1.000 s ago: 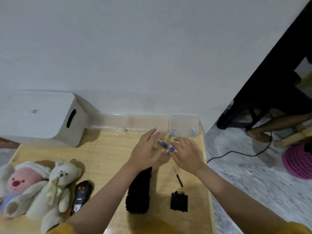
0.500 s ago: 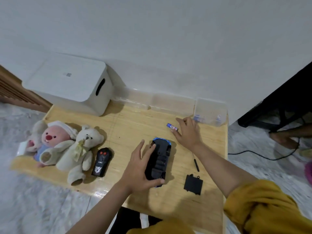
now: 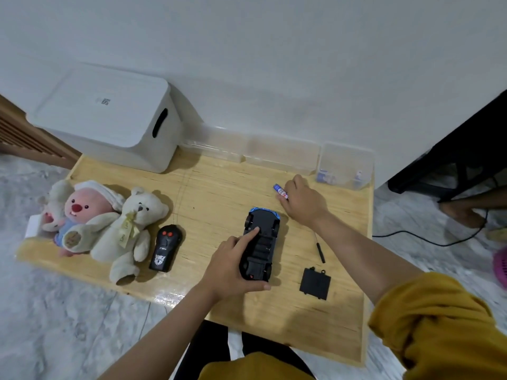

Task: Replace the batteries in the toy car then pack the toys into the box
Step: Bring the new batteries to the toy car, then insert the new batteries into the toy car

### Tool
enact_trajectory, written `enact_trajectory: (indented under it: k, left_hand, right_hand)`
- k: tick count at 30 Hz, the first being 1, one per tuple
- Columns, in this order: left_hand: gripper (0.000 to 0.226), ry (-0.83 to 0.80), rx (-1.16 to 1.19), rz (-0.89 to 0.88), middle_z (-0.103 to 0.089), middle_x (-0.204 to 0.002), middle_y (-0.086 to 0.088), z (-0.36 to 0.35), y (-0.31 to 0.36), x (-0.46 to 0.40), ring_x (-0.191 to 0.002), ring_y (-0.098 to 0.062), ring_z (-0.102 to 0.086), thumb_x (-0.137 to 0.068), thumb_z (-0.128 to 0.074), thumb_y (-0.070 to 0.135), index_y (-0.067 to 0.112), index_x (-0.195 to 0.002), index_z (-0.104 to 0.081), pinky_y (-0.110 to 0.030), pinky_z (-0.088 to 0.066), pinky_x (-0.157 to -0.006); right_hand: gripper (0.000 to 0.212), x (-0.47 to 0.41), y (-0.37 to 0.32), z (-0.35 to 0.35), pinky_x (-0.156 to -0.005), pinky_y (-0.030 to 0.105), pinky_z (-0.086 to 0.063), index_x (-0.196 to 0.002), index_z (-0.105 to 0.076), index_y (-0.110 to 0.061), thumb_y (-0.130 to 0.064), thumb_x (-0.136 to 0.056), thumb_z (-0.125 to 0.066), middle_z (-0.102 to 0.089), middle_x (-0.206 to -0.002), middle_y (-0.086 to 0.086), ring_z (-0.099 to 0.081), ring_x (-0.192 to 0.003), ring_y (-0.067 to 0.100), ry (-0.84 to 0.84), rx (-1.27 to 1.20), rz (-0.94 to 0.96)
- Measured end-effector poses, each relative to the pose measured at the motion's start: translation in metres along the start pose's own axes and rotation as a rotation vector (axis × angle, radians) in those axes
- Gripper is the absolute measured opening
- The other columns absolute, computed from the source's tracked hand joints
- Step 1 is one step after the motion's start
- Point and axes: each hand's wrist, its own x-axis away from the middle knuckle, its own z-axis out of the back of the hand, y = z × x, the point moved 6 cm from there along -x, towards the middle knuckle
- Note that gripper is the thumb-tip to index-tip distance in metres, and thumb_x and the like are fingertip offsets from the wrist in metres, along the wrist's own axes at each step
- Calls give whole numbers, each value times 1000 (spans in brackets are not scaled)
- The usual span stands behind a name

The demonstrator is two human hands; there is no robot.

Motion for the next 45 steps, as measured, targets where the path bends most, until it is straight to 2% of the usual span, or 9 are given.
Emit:
enact_trajectory:
  k: [5,10,15,18,22,28,33,38,45]
  left_hand:
    - [119,-6,60,32,-43,-107,8,-2,5,-2,-101,-10,-48,-40,-79,70,63,-137,-10,-29,-46,-92]
    - [120,-16,152,46,-33,-109,16,-2,8,-3,-104,3,-44,-43,-91,49,60,-134,-14,-2,-36,-85]
    - [122,-8,262,81,-32,-116,3,-2,4,0,-110,9,-37,-42,-94,41,58,-137,-19,5,-32,-87]
    - [124,-10,313,96,-34,-124,1,-1,3,3,-114,14,-34,-43,-93,45,53,-142,-19,1,-32,-90]
    - [109,35,417,105,-47,-132,11,3,7,8,-121,-1,-48,-56,-87,49,46,-144,-23,-28,-44,-103]
    - [91,90,577,65,-52,-133,13,10,27,13,-119,0,-54,-76,-79,23,34,-146,-22,-20,-47,-97]
    - [95,97,614,-4,-50,-133,12,10,46,12,-120,-4,-54,-75,-80,12,31,-147,-21,-22,-46,-98]
    - [103,84,635,-38,-45,-140,11,13,51,13,-126,-11,-50,-69,-83,16,32,-148,-19,-37,-44,-105]
    - [104,109,695,-44,-48,-133,16,17,55,15,-118,-6,-56,-70,-82,6,29,-148,-18,-17,-46,-94]
  right_hand:
    - [41,1,-7,4,-47,32,-36,-111,-49,-2,-40,-99,-38,-48,-109,14,-36,-68,20,-21,75,33]
    - [35,7,-6,5,-49,32,-39,-109,-43,-8,-40,-100,-33,-54,-101,9,-45,-65,21,-55,8,-25]
    - [28,25,-3,21,-50,30,-39,-106,-45,-15,-42,-98,-38,-59,-86,4,-56,-63,22,-19,-259,-130]
    - [24,48,-10,47,-54,31,-40,-103,-53,-14,-36,-95,-50,-63,-81,2,-57,-66,21,83,-476,-160]
    - [17,86,-21,74,-56,25,-40,-94,-55,-16,-33,-92,-58,-63,-74,-5,-53,-60,9,136,-757,-201]
    - [17,126,-46,85,-53,20,-37,-89,-58,-7,-23,-91,-62,-57,-51,-3,-47,-41,2,113,-929,-246]
    - [18,132,-59,86,-74,34,-49,-76,-62,-17,-32,-81,-72,-50,-50,-2,-50,-52,11,60,-912,-311]
    - [26,128,-68,103,-53,25,-40,-77,-66,-12,-36,-76,-75,-54,-64,-7,-51,-61,7,-40,-700,-328]
    - [28,121,-76,112,-50,22,-37,-78,-62,-10,-35,-78,-74,-55,-67,-3,-51,-59,8,59,-686,-402]
